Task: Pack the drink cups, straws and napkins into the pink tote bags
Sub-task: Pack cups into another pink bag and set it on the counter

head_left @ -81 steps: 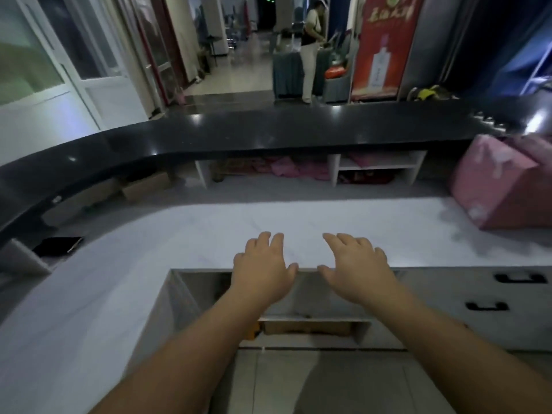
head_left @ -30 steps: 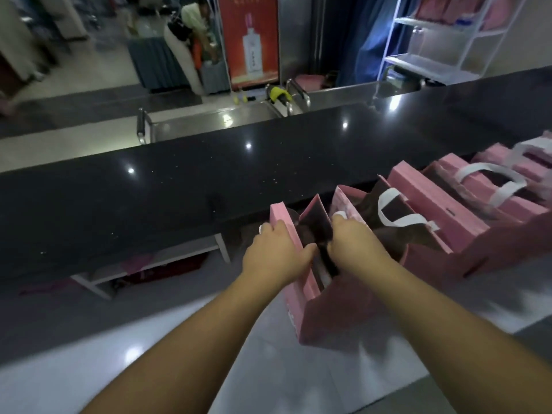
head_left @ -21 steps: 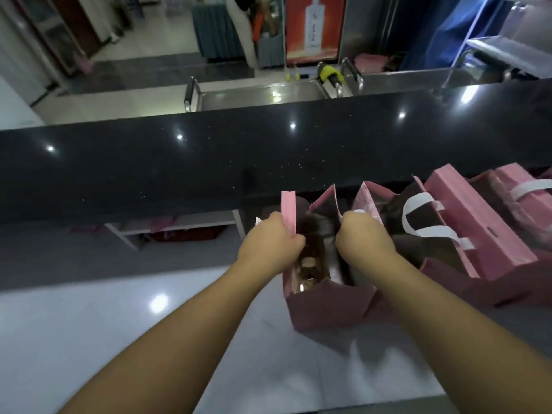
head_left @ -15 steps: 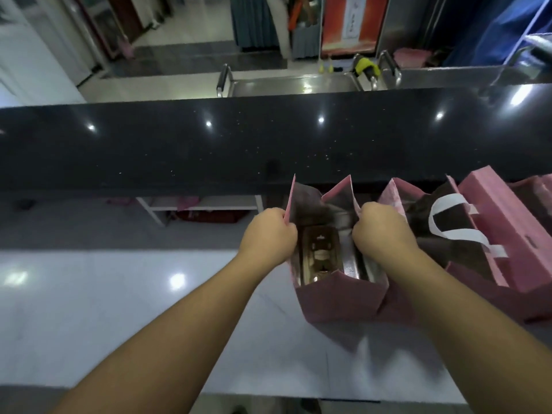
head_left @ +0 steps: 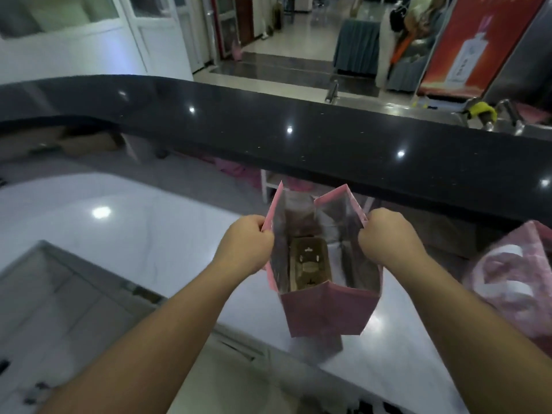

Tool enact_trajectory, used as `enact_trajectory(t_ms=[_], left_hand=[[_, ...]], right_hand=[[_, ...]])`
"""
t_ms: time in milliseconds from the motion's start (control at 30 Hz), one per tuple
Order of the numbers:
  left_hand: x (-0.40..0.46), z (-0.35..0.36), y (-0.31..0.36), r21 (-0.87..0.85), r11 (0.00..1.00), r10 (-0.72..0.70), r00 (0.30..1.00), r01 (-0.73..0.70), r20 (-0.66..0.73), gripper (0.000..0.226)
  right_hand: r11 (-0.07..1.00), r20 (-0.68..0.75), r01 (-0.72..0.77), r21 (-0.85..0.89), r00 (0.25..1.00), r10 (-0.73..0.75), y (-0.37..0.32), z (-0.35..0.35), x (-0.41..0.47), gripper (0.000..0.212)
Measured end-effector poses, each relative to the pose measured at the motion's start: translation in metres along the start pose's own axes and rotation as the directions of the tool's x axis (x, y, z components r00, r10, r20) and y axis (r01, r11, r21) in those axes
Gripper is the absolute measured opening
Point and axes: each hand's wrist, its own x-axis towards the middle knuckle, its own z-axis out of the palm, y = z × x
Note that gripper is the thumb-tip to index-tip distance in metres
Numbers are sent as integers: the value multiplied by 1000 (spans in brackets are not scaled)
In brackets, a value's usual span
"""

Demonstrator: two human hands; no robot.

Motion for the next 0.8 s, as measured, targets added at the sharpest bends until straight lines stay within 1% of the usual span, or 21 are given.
enact_trajectory(t_ms=[67,233,400,533,633,700,800], left_hand=[[-12,-39,-38,-12,999,-40,999,40,-34,35],[-47,-135,-135,-10,992,-129,982,129,-135,32],[-93,-216,-220,-16,972,-231,932,236,-279,34],[-132,-271,-277,-57,931,-356,862,361,-361,28],[-157,-308,-313,-99,897,-429,799,430,-421,31],[-173,-330,-334,-160,875,-477,754,457,-452,32],[-193,-364,-363,-172,835,-530,679,523,-508,27]], right_hand=[[998,35,65,-2,997,-65,-52,17,-16,16],[975,93,220,-29,972,-217,-173,64,-59,7],[925,148,375,-60,920,-363,-282,108,-99,5],[846,200,529,-62,837,-509,-366,144,-128,7],[782,250,622,-43,765,-594,-432,169,-151,12],[738,280,675,-28,713,-642,-474,183,-166,13],[660,317,751,10,624,-715,-534,208,-184,12]])
